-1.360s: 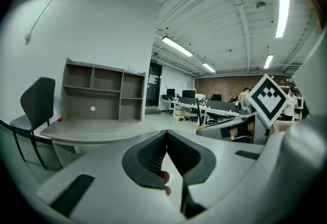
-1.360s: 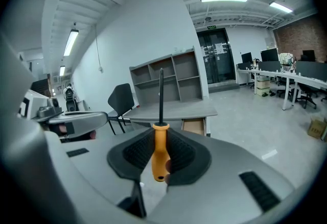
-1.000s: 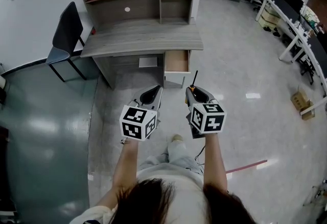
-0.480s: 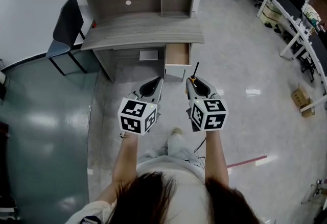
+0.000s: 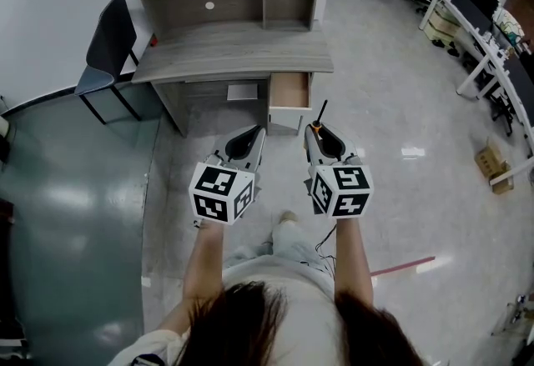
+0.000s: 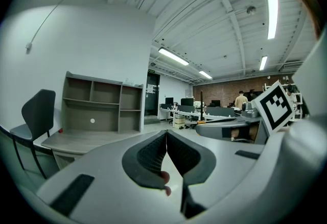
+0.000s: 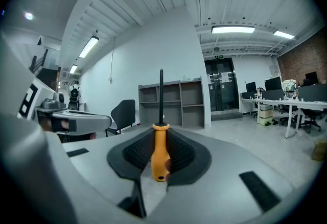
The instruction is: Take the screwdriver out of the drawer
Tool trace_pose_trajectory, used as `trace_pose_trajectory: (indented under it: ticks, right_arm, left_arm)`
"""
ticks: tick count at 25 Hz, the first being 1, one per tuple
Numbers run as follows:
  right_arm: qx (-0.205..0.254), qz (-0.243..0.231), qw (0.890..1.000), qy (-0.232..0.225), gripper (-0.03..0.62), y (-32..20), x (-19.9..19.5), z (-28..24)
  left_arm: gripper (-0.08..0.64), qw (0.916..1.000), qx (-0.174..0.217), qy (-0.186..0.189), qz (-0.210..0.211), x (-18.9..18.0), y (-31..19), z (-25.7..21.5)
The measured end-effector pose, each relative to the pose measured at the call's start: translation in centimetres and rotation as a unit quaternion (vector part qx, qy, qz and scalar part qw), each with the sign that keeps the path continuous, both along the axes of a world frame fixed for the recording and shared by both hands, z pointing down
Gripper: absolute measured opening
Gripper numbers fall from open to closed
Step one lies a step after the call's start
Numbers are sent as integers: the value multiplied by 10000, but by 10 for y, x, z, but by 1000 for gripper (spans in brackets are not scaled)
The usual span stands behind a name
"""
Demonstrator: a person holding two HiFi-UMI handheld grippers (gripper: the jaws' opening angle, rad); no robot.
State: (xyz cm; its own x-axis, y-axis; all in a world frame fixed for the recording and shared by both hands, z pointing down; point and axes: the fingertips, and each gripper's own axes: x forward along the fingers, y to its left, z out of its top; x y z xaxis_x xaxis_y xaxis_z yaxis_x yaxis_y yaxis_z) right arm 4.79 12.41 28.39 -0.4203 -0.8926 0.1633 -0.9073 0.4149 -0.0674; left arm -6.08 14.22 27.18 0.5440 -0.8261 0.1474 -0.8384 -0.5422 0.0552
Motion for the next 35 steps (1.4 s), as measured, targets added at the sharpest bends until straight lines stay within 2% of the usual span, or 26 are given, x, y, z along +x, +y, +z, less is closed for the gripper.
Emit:
trace_pose_trajectory:
  ticks: [9,27,35]
  right_arm:
    - [311,43,9994,117,84,-1,-2,-9]
    - [646,125,9967,485,84,-7,-3,-14]
    - [657,135,9959,611,84,-9,0,-12]
  left_arm:
    - [17,9999,99,32,-39,-5,-1,-7]
    - [18,9998,108,58,-141,-12,-13,-8]
    - [18,9997,100,84,-192,-12,-16,-7]
